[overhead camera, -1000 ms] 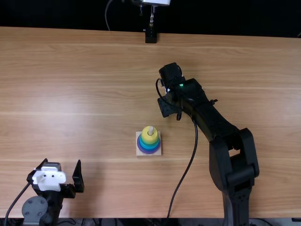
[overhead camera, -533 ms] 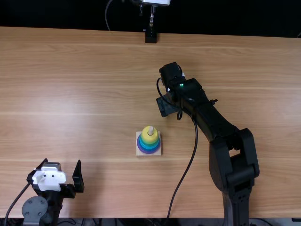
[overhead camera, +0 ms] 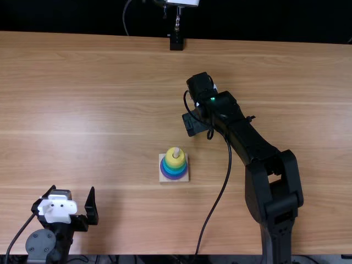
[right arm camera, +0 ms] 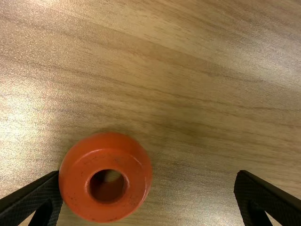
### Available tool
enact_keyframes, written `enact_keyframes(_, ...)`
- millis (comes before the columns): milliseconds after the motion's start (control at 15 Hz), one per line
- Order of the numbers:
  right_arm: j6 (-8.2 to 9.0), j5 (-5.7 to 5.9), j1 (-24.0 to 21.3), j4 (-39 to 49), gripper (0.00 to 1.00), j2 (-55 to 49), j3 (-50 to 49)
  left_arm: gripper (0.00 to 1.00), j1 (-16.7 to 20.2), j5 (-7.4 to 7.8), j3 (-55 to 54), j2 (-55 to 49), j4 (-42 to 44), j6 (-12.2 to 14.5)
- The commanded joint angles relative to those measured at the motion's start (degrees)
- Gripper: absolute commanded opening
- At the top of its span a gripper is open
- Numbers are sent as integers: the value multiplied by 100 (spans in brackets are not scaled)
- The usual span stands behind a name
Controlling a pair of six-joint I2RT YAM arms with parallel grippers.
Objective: Build the Hanoi tower: stack the rings onto the peg from bottom to top in this color order: purple, dark blue, light blue, dark green, light green, yellow, orange.
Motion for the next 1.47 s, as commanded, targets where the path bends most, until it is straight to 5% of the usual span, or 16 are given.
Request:
enact_keyframes(0,-3,81,43,1,100,101,-64,100,-59,77,-655,-69,-459,9)
enact_keyframes(67,-3,81,43,64,100,101,-64,100,-59,77,-655,-69,-459,9)
enact_keyframes(200,-3,81,52,95,85,109,-64,100,-59,77,-655,-69,-459,9)
enact_keyframes(400,-3,-25,43,95,11,101,-73,100,-59,77,-655,-69,-448,9)
enact_keyframes(467,8,-109,43,95,0,101,-73,100,-59,77,-655,-69,-448,9)
enact_keyframes(600,8,-352,52,85,0,101,-82,100,-59,77,-655,-69,-448,9)
enact_keyframes(1067,-3,-552,96,-94,0,-242,33,100,-59,77,-655,-69,-459,9)
enact_keyframes(1267,-13,-573,96,-1107,0,-427,516,100,-59,77,-655,-69,-459,9)
enact_keyframes(1400,-3,-731,96,-1771,0,-444,938,100,-59,77,-655,-69,-459,9)
